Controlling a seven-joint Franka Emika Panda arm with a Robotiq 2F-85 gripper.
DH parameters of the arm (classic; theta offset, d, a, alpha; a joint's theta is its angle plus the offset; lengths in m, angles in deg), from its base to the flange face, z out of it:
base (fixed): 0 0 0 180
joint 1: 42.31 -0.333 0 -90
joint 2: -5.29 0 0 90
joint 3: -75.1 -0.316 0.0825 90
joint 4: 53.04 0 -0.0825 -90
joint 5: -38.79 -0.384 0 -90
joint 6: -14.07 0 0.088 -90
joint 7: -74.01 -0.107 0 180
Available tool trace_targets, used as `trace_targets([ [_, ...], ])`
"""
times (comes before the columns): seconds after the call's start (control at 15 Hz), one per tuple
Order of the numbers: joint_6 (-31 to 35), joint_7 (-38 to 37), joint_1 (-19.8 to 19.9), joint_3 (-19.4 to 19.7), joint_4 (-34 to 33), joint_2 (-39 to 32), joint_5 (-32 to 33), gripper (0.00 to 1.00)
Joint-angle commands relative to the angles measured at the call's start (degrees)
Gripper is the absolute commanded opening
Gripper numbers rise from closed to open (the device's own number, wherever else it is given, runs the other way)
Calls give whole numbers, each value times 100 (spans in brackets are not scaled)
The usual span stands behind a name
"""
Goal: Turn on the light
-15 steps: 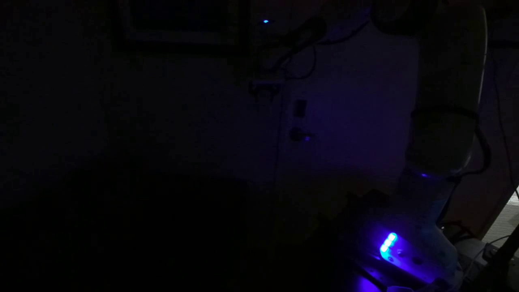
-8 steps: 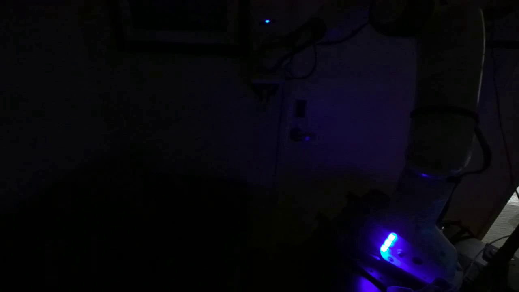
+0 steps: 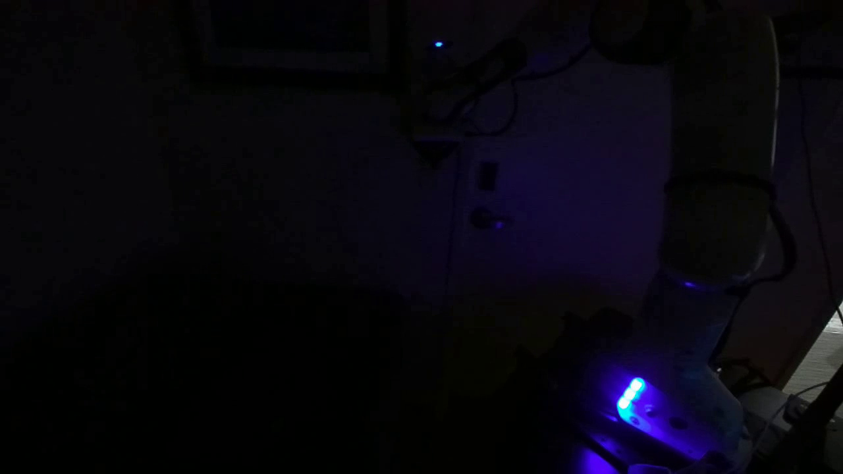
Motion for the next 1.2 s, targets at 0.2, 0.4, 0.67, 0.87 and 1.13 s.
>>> trace_targets([
  [0.2, 178, -188, -73, 173, -191, -179, -98, 0],
  [0.4, 197, -168, -70, 188, -251, -213, -113, 0],
  [0.67, 161, -111, -35, 187, -355, -316, -238, 0],
  [0.87, 152, -25, 12, 152, -423, -391, -524, 0],
  [1.13, 171, -20, -4, 171, -501, -466, -664, 0],
])
